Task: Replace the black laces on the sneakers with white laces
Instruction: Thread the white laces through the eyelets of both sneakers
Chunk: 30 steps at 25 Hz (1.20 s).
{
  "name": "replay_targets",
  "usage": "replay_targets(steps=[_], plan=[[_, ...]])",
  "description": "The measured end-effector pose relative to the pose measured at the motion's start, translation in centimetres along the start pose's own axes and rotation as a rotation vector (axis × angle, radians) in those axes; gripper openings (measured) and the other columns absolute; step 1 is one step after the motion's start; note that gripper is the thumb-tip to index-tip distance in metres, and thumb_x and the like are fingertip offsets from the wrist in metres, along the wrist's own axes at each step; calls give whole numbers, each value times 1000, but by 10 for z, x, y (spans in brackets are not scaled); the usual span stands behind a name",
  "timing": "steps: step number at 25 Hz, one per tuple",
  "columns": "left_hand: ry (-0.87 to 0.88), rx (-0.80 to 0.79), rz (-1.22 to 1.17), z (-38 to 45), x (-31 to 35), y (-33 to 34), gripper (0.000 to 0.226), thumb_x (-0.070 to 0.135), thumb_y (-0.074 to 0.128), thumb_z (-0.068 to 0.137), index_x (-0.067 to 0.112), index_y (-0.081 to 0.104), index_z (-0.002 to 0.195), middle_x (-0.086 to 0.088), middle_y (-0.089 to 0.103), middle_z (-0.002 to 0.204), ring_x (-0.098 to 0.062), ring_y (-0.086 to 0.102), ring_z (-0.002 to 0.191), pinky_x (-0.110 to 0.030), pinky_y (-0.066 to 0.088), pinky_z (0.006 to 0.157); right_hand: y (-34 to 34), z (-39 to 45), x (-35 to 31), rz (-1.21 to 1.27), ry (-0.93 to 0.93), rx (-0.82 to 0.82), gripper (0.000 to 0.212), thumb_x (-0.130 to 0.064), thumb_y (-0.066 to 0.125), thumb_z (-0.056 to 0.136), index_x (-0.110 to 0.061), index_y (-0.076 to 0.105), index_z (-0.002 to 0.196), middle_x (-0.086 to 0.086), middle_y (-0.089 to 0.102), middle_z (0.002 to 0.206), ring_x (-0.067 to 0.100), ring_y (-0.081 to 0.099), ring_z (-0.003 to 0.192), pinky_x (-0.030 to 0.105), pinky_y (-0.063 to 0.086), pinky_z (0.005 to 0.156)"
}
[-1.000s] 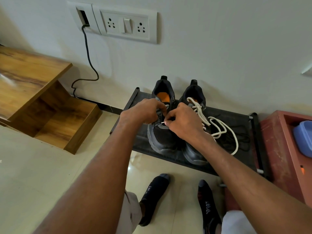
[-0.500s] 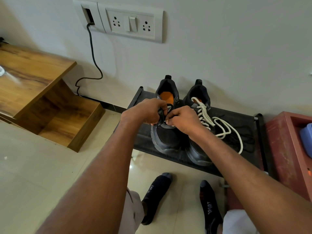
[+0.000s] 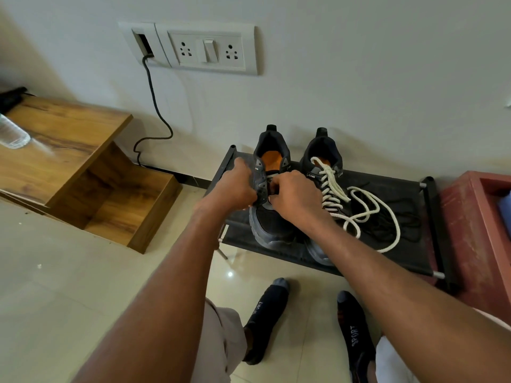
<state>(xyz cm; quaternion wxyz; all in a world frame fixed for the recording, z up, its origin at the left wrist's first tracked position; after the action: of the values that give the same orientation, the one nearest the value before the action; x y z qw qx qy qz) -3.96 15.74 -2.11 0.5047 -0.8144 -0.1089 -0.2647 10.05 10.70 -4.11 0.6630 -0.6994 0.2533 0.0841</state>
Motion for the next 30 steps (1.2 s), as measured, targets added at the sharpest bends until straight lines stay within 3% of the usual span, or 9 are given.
replay_targets(steps=[4,7,10,12,16,21,24,26,30], plan=[[-94,52,-93,-11,1,6,16,-4,64,92,6,76,97,-12,75,97,-25,72,94,-43,62,89,3,7,0,42,52,-62,15,-23,71,91,-21,77,105,10,54,122,35,61,100,43,56,83],[-159,115,-186,-17,-1,10,19,-4,68,90,11,80,93,-6,76,96,-20,73,94,-39,63,87,3,6,-1,157,75,-138,14,-15,66,92,-18,80,92,11,50,127,30,58,90,36,50,78],[-204,164,-321,-22,-7,19,8,6,77,90,13,80,90,-3,76,94,-14,71,90,-29,61,74,0,4,1,243,78,-236,17,-15,65,90,-19,81,88,13,47,131,30,60,95,39,55,89],[-214,207,-375,-25,-9,24,3,16,82,88,15,80,86,-2,76,89,-12,70,84,-25,58,65,-2,2,5,246,73,-345,13,-20,75,87,-23,79,99,12,40,134,35,57,110,46,52,103],[-209,226,-347,-12,-10,25,9,16,80,89,17,75,82,0,75,88,-16,72,88,-33,62,75,-3,-6,10,55,-23,-403,70,-26,88,80,-27,54,142,8,34,140,35,48,127,50,48,108],[-110,240,-434,-4,12,-11,11,7,72,95,6,65,86,-7,78,85,-17,77,82,-40,65,80,-5,-8,16,-7,-79,-358,84,-32,88,82,-26,41,151,6,34,146,36,59,120,47,54,99],[-48,223,-763,-11,16,-36,10,1,54,104,5,57,95,-15,74,82,-31,79,80,-35,63,60,-7,-8,15,-44,-84,-350,84,-34,88,82,-29,39,151,6,34,148,37,60,121,50,53,100],[-35,223,-551,-9,10,-37,14,14,58,106,4,59,97,-18,74,86,-30,76,74,-34,61,57,-6,-7,13,-56,-87,-350,84,-35,88,81,-29,40,150,5,35,148,35,60,121,51,54,100],[-33,43,58,6,4,0,55,59,69,92,5,68,80,-7,70,72,-21,66,63,-42,62,72,-7,-3,12,-28,-77,-422,84,-46,87,79,-33,41,148,1,34,140,29,58,118,47,55,99]])
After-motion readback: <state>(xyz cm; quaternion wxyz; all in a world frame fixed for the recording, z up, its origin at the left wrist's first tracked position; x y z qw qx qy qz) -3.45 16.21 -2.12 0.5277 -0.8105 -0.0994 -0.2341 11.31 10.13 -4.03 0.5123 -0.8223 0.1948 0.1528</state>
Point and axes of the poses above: each hand's wrist, its own z-axis towards the middle knuckle, its own y-axis out of the palm, x = y × z, the point moved 5 cm from there along z, towards the middle knuckle
